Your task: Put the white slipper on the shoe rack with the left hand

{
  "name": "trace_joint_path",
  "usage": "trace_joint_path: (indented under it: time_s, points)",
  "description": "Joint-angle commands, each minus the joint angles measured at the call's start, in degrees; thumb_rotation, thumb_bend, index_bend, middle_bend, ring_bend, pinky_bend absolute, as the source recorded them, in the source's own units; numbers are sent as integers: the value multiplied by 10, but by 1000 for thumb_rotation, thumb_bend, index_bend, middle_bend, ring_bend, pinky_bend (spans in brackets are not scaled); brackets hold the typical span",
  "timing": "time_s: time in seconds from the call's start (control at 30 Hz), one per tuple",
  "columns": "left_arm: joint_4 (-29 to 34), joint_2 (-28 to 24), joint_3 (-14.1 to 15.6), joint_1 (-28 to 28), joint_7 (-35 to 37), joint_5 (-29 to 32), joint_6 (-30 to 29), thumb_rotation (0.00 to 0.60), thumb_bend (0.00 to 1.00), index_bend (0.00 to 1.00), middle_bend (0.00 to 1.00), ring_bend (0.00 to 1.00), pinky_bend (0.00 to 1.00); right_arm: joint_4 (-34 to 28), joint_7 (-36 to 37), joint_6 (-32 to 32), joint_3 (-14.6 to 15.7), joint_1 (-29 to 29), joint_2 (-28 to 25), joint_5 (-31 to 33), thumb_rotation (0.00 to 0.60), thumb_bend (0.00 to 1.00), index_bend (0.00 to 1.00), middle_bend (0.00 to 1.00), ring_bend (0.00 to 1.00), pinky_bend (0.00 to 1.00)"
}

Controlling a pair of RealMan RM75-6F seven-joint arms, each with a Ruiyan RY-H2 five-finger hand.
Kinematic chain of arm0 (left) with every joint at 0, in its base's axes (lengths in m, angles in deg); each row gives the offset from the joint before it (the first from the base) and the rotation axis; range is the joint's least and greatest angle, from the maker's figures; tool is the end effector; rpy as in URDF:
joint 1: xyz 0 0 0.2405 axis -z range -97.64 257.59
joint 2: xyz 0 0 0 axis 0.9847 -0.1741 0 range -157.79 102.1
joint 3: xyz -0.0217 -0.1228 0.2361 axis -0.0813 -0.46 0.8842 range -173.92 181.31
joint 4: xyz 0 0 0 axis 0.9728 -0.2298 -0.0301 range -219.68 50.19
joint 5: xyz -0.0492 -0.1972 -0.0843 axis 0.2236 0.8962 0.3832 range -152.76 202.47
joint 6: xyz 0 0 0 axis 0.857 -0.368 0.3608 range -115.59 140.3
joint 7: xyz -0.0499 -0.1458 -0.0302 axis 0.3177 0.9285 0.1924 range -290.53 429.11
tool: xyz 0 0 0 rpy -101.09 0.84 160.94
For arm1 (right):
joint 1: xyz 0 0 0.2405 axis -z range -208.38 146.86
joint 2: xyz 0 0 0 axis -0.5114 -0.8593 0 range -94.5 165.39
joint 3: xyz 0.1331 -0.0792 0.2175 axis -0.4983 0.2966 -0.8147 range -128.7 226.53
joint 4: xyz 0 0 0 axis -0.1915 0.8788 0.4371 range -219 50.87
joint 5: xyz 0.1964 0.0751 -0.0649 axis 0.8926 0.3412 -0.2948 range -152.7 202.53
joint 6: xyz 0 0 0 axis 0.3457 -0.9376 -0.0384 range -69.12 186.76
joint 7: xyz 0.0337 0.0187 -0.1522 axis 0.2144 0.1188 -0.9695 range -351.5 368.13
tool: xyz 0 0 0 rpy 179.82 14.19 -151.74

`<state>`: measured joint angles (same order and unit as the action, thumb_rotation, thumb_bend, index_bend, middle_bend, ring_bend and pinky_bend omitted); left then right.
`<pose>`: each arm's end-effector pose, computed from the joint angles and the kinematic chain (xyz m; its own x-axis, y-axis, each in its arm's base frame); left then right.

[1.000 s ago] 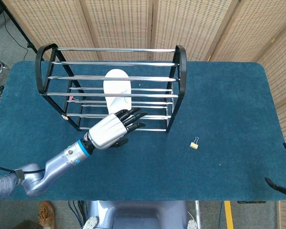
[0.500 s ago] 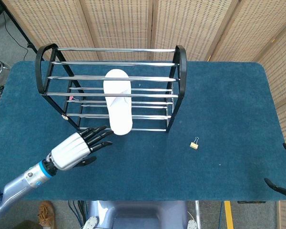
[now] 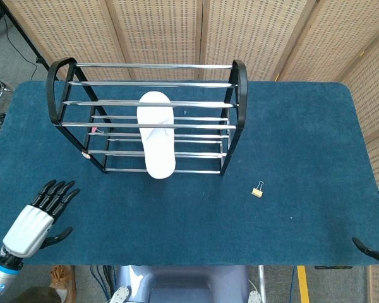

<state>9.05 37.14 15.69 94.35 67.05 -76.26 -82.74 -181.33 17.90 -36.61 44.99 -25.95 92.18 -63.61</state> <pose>-0.2639 0.1789 0.1255 0.3956 0.0164 0.9183 0.8436 -0.4017 -0.3563 -0.3239 -0.1432 0.2136 0.2905 0.1385 0.9468 -0.9565 0.0702 0.2832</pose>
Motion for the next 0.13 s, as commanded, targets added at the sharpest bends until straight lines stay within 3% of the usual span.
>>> trace_joint_path:
  time_s: [0.03,0.13]
  points:
    - [-15,21,-6,-41,-9,34,-27,600,207,0,0,0,0,2,7,-4,2,3,-1,-4,600,0,0,0,0,0]
    - [-21,17,-11,-45,-3,42,-17,600,210,0,0,0,0,4,8,-7,2,4,-2,-5,600,0,0,0,0,0]
